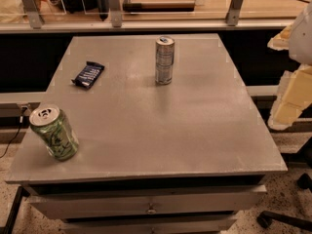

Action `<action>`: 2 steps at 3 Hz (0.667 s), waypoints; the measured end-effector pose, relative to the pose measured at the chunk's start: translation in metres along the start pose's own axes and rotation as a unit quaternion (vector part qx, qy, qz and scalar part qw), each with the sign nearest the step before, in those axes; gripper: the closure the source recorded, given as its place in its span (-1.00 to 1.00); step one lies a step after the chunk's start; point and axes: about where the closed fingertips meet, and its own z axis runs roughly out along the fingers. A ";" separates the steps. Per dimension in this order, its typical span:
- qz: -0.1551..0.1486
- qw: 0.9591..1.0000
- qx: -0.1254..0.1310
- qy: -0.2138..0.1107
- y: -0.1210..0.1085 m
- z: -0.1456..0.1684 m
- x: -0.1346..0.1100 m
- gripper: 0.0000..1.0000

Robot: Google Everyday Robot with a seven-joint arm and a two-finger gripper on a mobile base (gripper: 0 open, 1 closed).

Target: Move redbull can near green can

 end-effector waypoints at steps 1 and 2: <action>-0.001 1.000 0.003 -0.003 -0.002 -0.001 -0.002 -1.00; -0.010 1.000 0.013 -0.025 -0.019 0.003 -0.013 -1.00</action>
Offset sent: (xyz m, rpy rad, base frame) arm 0.0534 0.0172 0.0054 0.0890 -0.0755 0.0685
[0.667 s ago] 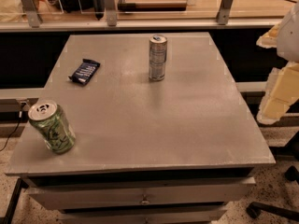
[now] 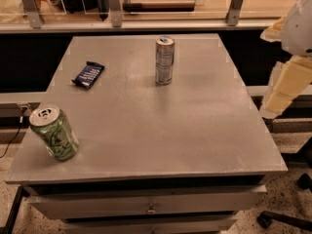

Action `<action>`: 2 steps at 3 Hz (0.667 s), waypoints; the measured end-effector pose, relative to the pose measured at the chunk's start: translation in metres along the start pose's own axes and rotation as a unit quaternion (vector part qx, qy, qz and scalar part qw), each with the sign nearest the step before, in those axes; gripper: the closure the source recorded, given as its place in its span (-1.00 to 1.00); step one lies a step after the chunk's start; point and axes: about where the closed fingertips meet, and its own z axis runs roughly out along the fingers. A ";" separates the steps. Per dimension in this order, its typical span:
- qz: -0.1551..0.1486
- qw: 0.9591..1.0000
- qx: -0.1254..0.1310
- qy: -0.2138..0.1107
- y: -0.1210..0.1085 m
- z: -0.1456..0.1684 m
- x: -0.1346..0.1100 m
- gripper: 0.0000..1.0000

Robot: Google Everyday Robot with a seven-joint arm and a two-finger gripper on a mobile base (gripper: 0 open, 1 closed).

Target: Move redbull can near green can

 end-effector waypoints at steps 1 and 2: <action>0.000 0.998 0.004 -0.059 -0.032 0.019 -0.023 -1.00; 0.029 0.987 0.002 -0.155 -0.061 0.047 -0.058 -1.00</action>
Offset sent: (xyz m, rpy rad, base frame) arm 0.1138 0.0655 -0.0128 0.4408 -0.1004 0.0365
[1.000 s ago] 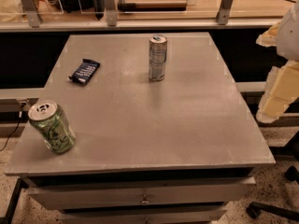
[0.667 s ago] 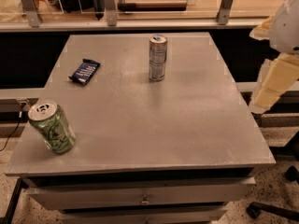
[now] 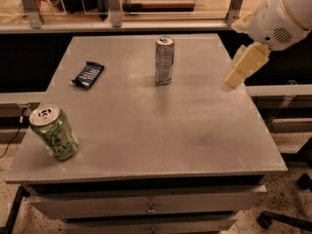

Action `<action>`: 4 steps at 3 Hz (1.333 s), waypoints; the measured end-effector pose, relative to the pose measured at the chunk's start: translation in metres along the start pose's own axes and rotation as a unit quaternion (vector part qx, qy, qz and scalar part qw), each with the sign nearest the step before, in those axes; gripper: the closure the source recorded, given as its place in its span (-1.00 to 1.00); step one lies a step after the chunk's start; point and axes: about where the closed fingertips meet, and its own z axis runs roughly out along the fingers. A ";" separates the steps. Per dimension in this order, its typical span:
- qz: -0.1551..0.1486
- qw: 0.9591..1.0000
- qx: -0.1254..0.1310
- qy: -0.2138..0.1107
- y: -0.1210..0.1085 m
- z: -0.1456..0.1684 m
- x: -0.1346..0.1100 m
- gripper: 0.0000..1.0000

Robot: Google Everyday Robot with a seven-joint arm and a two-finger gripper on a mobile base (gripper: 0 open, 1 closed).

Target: Move redbull can near green can

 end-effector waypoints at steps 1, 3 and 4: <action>0.021 0.998 0.007 -0.060 -0.016 0.018 -0.018 -1.00; 0.000 0.994 0.019 -0.104 -0.030 0.030 -0.037 -1.00; 0.008 0.984 0.011 -0.178 -0.052 0.056 -0.056 -1.00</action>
Offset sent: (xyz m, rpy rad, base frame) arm 0.0609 0.0464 0.0084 0.2358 -0.1670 0.0751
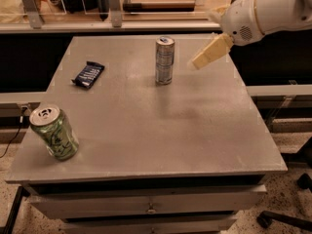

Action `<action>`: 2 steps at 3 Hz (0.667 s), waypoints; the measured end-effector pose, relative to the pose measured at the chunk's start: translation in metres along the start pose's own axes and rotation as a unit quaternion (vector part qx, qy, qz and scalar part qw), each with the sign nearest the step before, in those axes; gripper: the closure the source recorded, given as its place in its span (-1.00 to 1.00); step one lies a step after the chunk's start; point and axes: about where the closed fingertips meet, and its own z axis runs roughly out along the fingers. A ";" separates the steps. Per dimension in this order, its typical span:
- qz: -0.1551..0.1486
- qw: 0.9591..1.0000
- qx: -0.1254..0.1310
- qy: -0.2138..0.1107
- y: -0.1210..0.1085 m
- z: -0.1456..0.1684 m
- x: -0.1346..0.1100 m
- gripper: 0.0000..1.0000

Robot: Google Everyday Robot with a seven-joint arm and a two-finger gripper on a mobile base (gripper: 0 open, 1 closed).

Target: Move redbull can near green can

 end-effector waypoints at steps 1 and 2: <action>0.018 0.998 -0.006 -0.058 -0.016 0.028 -0.003 -1.00; 0.049 0.992 -0.016 -0.116 -0.024 0.050 0.006 -1.00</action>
Offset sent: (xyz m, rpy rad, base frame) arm 0.0631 0.0225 -0.0479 0.4361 0.0393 0.0345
